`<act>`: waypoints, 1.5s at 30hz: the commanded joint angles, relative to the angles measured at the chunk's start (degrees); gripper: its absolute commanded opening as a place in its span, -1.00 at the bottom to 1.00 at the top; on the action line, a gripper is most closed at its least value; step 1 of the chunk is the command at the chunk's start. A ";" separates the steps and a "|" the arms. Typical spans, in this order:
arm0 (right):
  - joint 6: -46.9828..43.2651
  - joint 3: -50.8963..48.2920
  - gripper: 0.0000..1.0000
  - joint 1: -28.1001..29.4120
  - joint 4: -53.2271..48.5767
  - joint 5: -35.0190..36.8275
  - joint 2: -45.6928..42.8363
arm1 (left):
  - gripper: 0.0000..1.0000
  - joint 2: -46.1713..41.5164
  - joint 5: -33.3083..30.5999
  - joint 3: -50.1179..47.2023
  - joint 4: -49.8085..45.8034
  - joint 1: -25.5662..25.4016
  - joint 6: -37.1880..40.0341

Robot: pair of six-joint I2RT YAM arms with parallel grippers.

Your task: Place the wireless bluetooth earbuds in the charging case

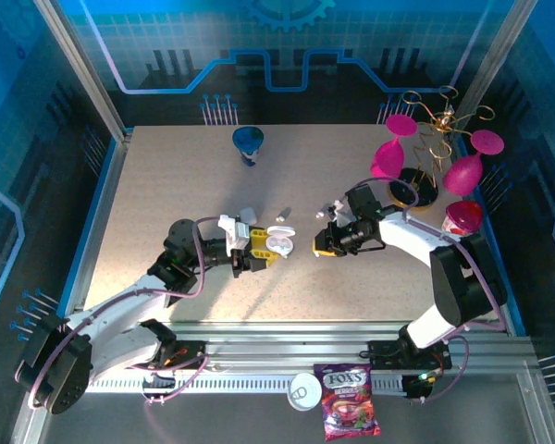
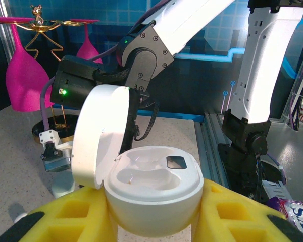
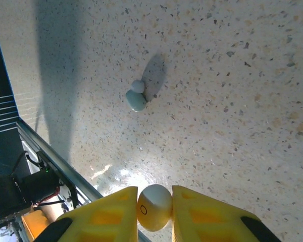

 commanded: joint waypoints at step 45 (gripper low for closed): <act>-8.29 -1.88 -0.60 10.12 21.03 -14.35 -25.03 | -0.44 9.87 4.44 1.84 11.99 1.48 -7.72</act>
